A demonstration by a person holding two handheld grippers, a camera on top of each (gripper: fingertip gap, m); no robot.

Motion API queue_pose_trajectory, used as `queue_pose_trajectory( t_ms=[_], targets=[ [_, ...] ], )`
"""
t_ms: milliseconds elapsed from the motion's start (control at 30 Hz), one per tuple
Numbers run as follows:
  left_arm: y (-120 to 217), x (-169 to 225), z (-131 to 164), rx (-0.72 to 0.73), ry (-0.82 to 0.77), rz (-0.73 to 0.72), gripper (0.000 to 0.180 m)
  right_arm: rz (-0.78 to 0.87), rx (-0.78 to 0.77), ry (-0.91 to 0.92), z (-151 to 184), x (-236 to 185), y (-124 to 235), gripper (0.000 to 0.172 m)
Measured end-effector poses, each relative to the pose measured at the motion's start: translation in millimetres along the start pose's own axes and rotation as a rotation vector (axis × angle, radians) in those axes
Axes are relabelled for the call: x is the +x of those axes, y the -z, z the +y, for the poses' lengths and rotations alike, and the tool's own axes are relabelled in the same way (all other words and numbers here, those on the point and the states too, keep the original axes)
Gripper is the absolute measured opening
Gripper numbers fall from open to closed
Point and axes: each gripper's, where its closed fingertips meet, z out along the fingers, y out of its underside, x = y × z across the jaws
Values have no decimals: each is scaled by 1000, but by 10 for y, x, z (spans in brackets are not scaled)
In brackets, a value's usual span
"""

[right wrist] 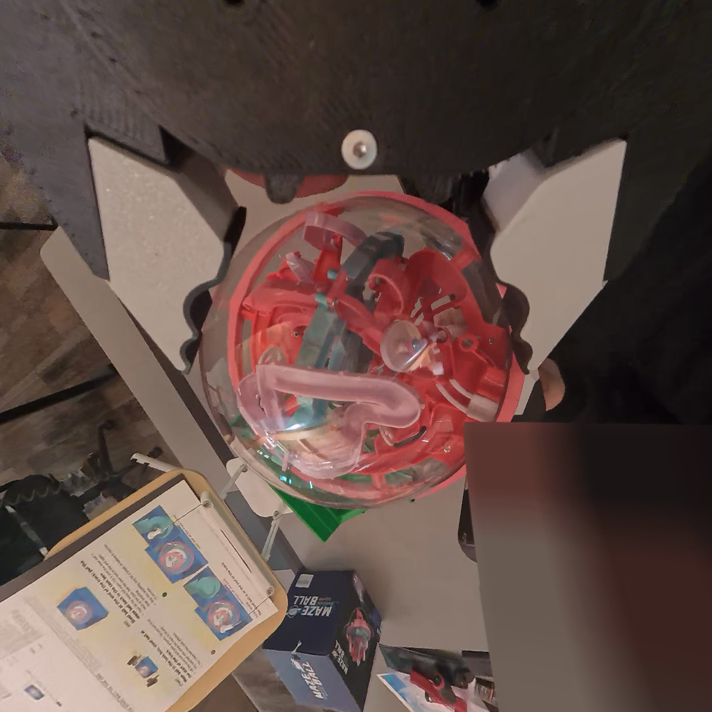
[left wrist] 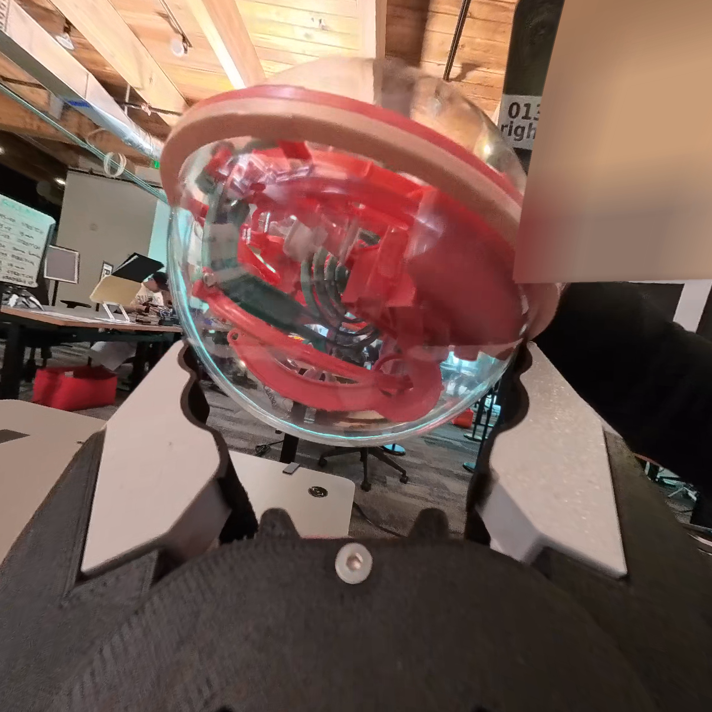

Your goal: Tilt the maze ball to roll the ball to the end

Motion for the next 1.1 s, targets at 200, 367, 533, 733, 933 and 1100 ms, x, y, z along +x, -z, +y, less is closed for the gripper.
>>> queue_pose_trajectory(
  t_ms=[200,367,533,733,933,1100],
  targets=[
    [19,-4,-23,12,13,17,152,-39,-61,15,18,-11,21,150],
    [39,14,-49,54,64,54,152,-49,-139,21,-6,-31,21,148],
    [44,40,-33,87,172,114,153,-55,-244,-8,15,-39,29,146],
    [49,71,2,118,311,179,153,-72,-345,-52,69,-43,45,144],
    [81,53,-37,148,371,224,152,-98,-375,-41,84,-37,63,141],
    [121,29,-120,180,405,271,151,-96,-356,-46,77,-35,99,137]
  ],
)
